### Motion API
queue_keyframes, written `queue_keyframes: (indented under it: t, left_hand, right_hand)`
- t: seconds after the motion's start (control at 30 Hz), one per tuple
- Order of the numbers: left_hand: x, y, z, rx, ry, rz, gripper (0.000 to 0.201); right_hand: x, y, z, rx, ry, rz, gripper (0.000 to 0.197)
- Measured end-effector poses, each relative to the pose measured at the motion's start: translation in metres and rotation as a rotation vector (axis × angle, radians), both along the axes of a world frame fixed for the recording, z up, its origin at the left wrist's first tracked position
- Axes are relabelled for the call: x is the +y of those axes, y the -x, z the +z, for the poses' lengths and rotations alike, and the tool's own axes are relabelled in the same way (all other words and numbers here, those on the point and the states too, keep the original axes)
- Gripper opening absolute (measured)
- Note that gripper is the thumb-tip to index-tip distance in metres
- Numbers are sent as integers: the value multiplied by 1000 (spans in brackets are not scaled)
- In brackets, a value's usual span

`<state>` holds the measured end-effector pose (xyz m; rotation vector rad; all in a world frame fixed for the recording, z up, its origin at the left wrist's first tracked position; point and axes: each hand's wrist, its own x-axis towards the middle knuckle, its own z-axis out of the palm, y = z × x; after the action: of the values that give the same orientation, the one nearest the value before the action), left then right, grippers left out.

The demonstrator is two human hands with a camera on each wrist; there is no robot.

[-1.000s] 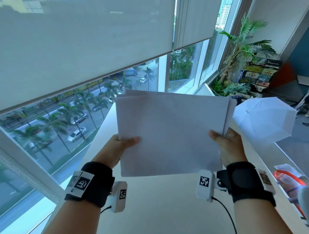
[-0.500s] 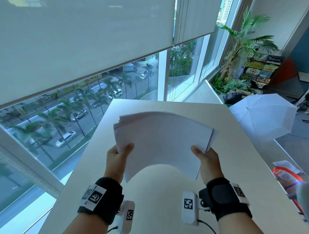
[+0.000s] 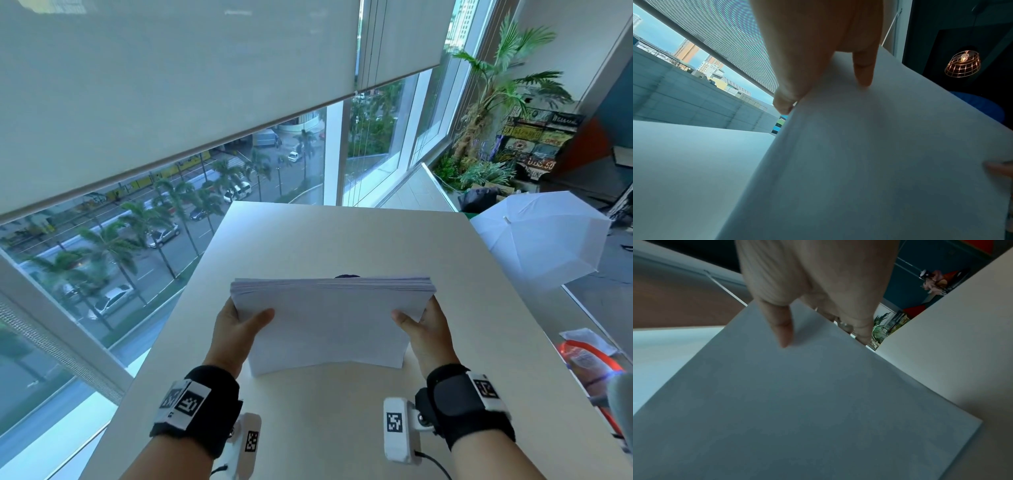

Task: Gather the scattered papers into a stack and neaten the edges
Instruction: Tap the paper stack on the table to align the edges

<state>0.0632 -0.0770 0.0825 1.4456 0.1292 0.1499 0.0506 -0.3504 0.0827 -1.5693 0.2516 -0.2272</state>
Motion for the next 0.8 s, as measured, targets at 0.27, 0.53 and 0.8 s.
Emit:
queue_keyframes:
  t: [0.27,0.53,0.8]
  left_hand:
    - [-14,2,5,-64,24,95,15]
    - [-5,-9,16,-134,36,13,62]
    - [9,-17,-14,39,-56,-113,31]
  right_hand:
    - [13,3,4,-57,156,-167,20]
    - [0,-11,4,-60,-47,-142,65]
    - [-14,-17,-11,42,115,69,41]
